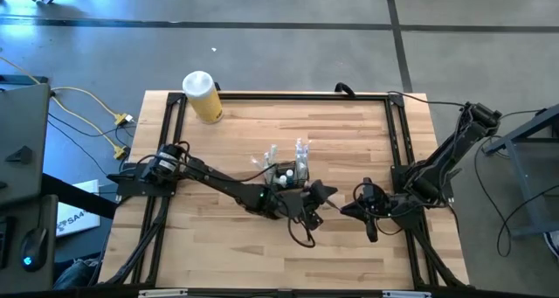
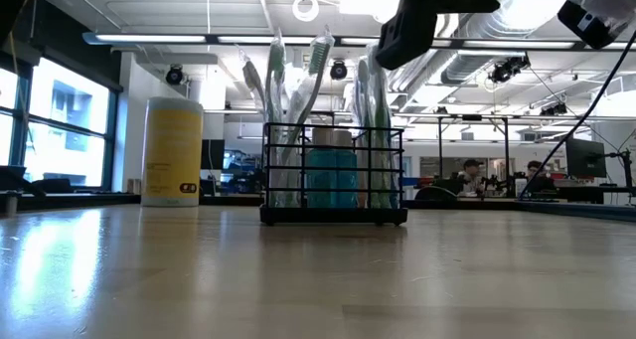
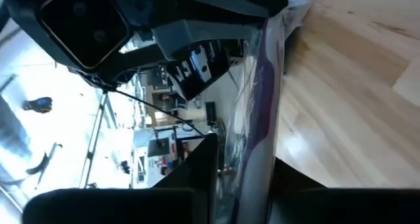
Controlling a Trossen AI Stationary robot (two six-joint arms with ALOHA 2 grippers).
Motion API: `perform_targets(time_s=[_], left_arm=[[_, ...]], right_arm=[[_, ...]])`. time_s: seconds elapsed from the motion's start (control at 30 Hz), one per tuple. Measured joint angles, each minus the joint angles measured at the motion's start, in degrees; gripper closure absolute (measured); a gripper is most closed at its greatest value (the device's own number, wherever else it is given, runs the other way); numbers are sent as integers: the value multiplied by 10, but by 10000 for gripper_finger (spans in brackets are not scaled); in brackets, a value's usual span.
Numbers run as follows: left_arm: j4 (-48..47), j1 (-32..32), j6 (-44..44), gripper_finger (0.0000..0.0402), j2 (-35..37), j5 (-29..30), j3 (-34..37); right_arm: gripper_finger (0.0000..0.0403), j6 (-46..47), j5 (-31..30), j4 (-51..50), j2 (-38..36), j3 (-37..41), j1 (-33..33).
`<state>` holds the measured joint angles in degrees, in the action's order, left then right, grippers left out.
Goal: Pick & Place toothbrushing station
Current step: Put the violet toothbrush into the wire organizer
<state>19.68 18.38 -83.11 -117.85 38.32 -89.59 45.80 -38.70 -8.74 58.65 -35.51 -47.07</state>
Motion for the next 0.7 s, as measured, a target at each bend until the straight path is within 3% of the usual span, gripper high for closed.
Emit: perform_targets(time_s=[0.27,0.4,0.6,0.7], left_arm=[[-42,12,59,361,-2,8,3],[-48,35,95,361,-1,60,3],[-70,83,136,361,12,164,3],[-152,103,237,361,51,163,3]], right_arm=[[327,-116,82,65,0,0,-1],[298,-165,144,115,-2,-1,-1],[285,-158,148,124,-14,-1,0],[290,-161,153,124,-21,-1,-1]])
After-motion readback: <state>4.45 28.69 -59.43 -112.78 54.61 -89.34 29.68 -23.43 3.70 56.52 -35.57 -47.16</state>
